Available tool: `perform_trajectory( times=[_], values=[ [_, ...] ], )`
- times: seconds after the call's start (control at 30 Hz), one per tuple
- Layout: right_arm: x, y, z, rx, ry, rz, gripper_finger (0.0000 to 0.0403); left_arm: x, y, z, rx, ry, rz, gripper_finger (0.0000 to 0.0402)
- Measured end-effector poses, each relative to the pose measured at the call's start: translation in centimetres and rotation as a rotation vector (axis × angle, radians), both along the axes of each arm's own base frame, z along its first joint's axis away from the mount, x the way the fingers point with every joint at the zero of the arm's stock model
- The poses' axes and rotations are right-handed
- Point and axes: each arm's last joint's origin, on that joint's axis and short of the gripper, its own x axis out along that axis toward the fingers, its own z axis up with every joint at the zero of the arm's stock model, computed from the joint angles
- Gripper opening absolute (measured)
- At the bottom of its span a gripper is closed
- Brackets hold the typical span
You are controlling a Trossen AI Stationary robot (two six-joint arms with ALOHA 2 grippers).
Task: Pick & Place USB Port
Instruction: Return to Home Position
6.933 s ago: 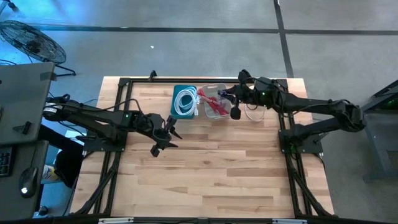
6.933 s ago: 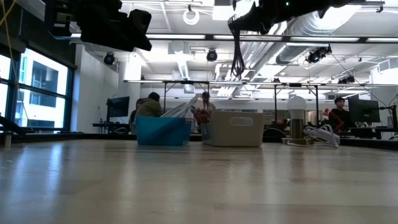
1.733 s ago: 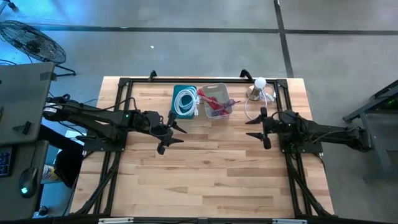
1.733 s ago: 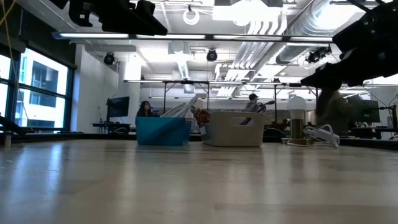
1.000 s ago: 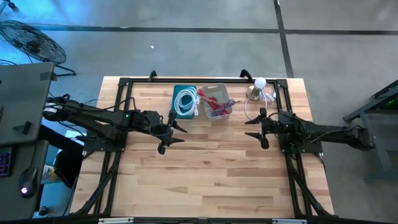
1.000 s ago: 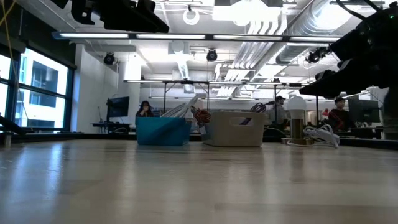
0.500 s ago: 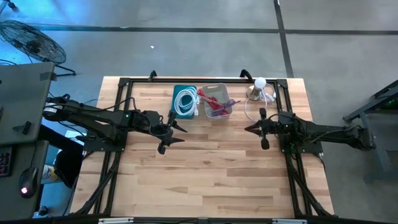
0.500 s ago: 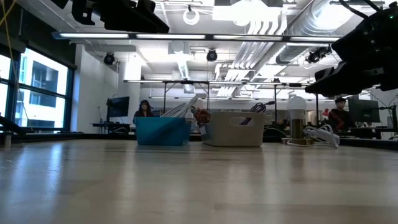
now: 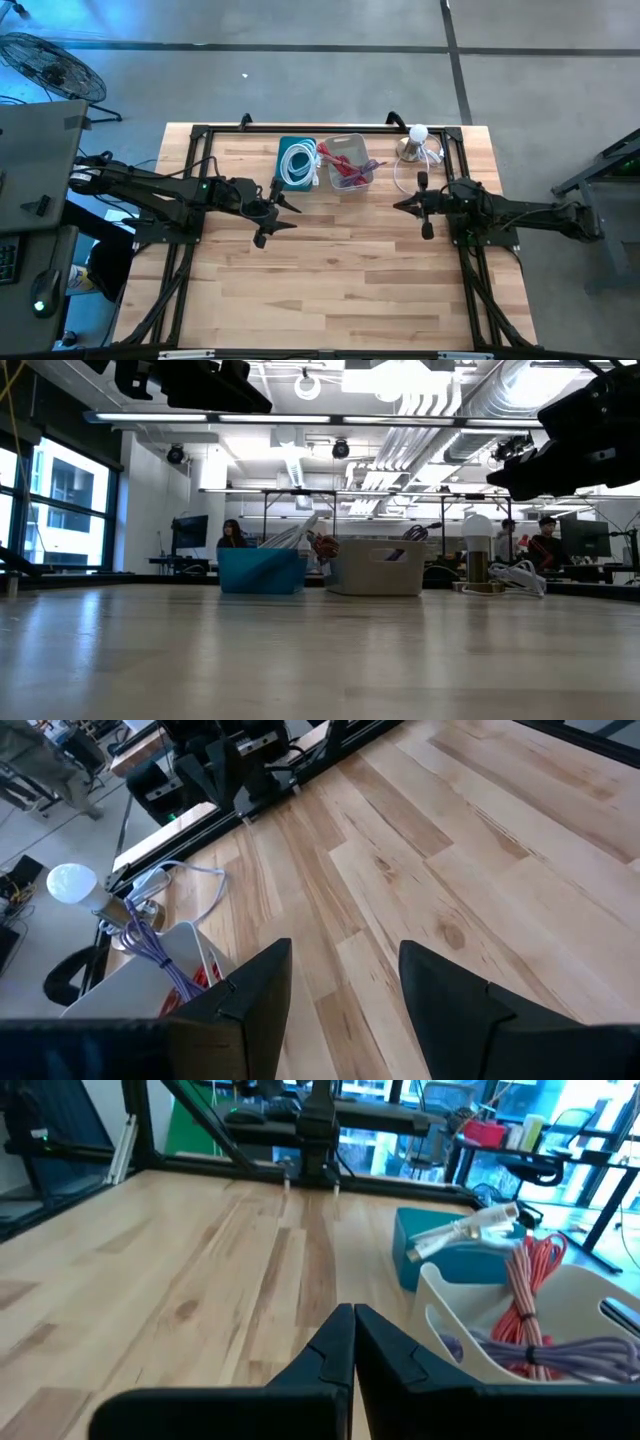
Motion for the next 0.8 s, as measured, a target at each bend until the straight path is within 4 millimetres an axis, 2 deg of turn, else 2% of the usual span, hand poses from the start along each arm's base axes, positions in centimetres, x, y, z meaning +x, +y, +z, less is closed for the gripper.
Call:
perform_trajectory(
  times=[0.5, 0.8],
  values=[
    [-0.08, 0.06, 0.00, -0.011, 0.001, 0.017, 0.0000, -0.01, 0.00, -0.03, 0.001, 0.003, 0.001, 0.0182],
    [-0.03, 0.18, 0.57, -0.027, -0.060, 0.061, 0.0000, -0.02, 0.00, -0.03, 0.001, 0.004, 0.000, 0.0182]
  ],
)
